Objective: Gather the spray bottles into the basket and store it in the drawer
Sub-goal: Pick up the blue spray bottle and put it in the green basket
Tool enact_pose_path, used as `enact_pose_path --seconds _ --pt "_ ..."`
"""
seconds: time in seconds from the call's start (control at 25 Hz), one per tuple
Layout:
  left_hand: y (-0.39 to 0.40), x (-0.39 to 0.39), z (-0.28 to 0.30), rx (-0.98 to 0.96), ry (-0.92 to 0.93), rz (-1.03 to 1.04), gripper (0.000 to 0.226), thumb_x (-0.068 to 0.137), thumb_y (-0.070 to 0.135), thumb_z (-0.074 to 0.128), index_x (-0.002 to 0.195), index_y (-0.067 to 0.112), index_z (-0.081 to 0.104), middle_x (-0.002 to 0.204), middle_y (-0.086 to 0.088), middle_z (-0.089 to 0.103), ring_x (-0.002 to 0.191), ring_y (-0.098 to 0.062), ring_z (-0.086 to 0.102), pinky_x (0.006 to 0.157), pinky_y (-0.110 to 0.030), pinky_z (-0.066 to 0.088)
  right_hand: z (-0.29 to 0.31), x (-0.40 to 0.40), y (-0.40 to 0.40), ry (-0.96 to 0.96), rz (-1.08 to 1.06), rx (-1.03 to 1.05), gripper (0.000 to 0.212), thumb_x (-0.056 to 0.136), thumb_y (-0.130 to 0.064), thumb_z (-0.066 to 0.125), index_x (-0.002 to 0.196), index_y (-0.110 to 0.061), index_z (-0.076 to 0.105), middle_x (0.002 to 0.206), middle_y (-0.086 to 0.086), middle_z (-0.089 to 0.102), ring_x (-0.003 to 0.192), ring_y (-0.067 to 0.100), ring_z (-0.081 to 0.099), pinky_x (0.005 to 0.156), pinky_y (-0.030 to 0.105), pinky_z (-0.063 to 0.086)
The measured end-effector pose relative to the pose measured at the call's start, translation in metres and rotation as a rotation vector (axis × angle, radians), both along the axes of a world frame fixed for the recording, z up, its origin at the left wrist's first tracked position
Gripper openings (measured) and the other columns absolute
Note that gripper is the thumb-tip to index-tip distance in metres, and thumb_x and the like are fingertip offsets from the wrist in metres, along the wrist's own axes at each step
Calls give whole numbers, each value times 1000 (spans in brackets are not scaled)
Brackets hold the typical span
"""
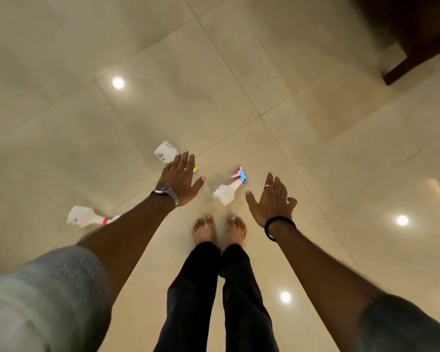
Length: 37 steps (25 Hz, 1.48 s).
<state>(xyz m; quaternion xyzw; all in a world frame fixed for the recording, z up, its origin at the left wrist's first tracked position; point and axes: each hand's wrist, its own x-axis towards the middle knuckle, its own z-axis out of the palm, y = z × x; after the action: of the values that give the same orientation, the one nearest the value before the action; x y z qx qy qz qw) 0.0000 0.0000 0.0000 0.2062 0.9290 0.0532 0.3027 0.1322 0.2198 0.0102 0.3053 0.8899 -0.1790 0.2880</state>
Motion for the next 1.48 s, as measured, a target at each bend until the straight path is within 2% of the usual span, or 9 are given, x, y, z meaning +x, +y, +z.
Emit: enact_pose_path --seconds 0.4,0.56,0.64,0.76,0.96,1.04,1.16,1.32,1.48 --pt "50 28 -243 -66 -322 100 73 98 55 29 156 14 11 166 -10 10 154 -28 10 123 -43 18 -256 -6 -10 -278 -204 -196 81 95 -61 36 158 -14 15 160 7 31 145 28 31 110 54 27" --pt "73 44 -303 -39 -537 193 69 99 53 27 155 15 13 164 -10 19 151 -30 20 120 -45 24 -318 -14 -25 -371 -555 -465 76 97 -59 35 155 -12 24 158 11 37 140 33 42 112 47 33" --pt "80 48 -328 -36 -623 243 68 101 49 28 156 13 11 164 -14 19 150 -32 22 121 -43 23 -345 -20 -33 -368 -824 -604 67 98 -56 34 151 -14 32 148 12 46 125 31 52 104 43 44" --pt "84 52 -343 -92 -658 233 62 102 42 34 151 7 22 153 -24 33 138 -43 37 113 -42 33 -361 -27 -40 -342 -1091 -753 46 100 -47 39 134 -17 48 122 6 55 95 21 57 75 36 54" --pt "85 44 -294 -106 -566 172 57 95 51 49 129 5 47 133 -22 45 123 -41 45 105 -41 38 -324 -20 -34 -261 -1086 -802 34 96 -47 46 108 -18 60 112 6 66 96 25 63 84 41 57" --pt "89 40 -247 5 -598 243 61 90 47 60 133 6 43 132 -19 47 121 -38 49 101 -39 42 -285 -23 -27 -212 -1091 -777 40 89 -54 52 105 -18 62 108 8 70 99 30 68 89 47 57" --pt "93 32 -172 176 -666 407 69 86 36 70 135 7 32 122 -10 55 101 -26 56 82 -30 43 -212 -43 -18 -119 -1040 -685 57 81 -66 54 110 -17 59 105 5 68 98 29 68 84 43 56" --pt "85 13 -64 378 -583 559 64 83 26 71 133 7 38 128 -9 55 114 -28 55 95 -38 47 -98 -83 -20 129 -771 -588 37 97 -42 54 118 -12 53 119 11 61 102 32 65 89 43 55" --pt "61 7 26 683 -637 1102 51 88 20 61 136 16 45 130 -10 58 109 -24 56 101 -42 45 2 -114 -43 254 -413 -597 35 101 -24 51 130 -3 51 126 17 56 112 31 58 99 40 47"
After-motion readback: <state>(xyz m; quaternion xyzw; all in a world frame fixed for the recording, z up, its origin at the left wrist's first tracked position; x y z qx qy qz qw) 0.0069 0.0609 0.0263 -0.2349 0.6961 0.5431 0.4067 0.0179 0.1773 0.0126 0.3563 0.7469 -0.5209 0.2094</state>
